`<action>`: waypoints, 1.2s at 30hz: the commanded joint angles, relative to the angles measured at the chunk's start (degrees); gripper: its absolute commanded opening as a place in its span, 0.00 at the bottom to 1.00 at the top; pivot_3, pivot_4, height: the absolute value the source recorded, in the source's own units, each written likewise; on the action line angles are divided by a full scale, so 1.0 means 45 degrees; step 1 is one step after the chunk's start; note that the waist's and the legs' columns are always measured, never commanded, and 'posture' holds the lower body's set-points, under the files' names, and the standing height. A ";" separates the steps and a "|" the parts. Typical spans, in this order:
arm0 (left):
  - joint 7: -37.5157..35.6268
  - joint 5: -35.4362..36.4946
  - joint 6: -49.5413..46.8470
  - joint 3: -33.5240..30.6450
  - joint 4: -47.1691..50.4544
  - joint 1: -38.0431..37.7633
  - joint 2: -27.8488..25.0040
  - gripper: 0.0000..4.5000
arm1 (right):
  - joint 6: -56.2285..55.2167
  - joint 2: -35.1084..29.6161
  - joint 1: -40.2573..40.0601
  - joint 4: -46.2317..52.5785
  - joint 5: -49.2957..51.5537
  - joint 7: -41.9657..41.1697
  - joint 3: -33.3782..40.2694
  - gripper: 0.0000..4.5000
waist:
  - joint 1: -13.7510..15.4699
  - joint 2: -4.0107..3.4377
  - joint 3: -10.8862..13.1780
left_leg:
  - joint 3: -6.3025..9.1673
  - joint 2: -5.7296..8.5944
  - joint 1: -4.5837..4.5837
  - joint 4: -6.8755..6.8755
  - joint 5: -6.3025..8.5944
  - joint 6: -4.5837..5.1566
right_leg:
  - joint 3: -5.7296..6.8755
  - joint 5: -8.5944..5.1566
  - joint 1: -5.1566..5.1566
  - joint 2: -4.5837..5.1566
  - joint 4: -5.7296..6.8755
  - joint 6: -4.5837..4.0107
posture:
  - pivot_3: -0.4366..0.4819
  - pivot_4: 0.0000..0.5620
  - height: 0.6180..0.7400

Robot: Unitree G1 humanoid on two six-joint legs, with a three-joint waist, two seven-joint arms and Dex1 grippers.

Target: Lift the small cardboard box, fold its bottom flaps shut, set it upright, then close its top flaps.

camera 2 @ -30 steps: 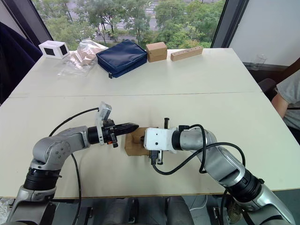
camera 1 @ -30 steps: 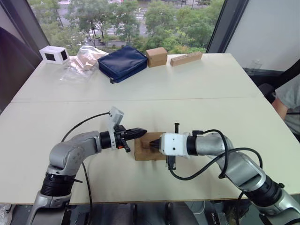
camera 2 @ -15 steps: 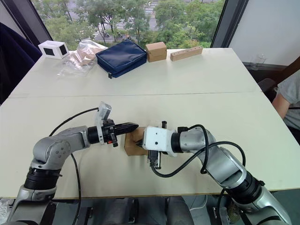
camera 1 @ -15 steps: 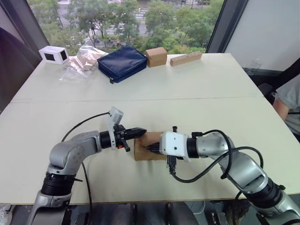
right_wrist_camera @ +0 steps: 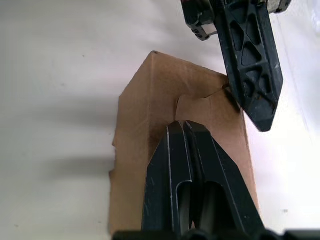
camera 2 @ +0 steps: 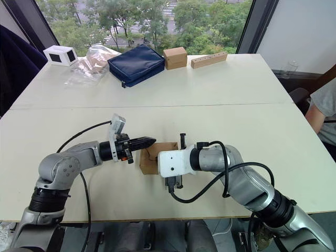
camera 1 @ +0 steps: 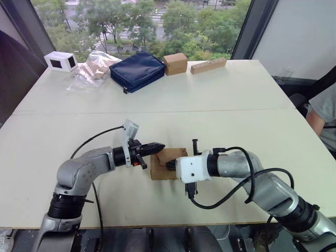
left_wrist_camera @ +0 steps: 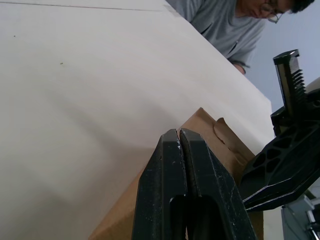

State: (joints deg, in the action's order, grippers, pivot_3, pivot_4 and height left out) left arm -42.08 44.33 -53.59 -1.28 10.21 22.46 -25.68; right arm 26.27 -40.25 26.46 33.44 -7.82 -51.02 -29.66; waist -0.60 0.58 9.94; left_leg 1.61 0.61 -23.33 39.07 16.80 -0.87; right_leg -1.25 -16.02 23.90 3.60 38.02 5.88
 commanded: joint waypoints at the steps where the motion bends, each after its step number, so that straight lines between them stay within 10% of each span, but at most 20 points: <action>1: -0.0043 0.0221 -0.0050 -0.0232 0.0293 0.0066 -0.0050 0.01 | 0.0369 0.0194 -0.0060 0.0112 0.0121 -0.0022 0.0419 0.00 | -0.0002 0.0000 0.0000 | 0.0000 0.0000 0.0000 0.0000 0.0000 -0.0001 | 0.0000 0.0000 -0.0001 0.0000 0.0000 0.0000 | 0.48 0.27 1.00; 36: 0.0261 0.0383 0.0048 -0.0335 0.1304 -0.0435 -0.0357 0.01 | 0.2345 0.0380 0.0005 0.0729 0.0742 0.0624 0.0558 0.00 | -0.0006 0.0000 0.0000 | 0.0006 -0.0001 -0.0002 -0.0004 0.0000 -0.0001 | 0.0001 -0.0001 0.0001 0.0001 -0.0004 -0.0001 | 0.48 0.27 1.00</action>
State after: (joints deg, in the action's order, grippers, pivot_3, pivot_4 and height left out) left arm -41.07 44.82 -53.57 -1.32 15.76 20.17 -27.81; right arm 36.77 -38.39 25.86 37.09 -3.14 -48.75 -26.70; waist -0.62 0.58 9.94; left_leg 1.64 0.61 -23.33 39.05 16.80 -0.87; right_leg -1.24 -16.02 23.90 3.60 38.00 5.88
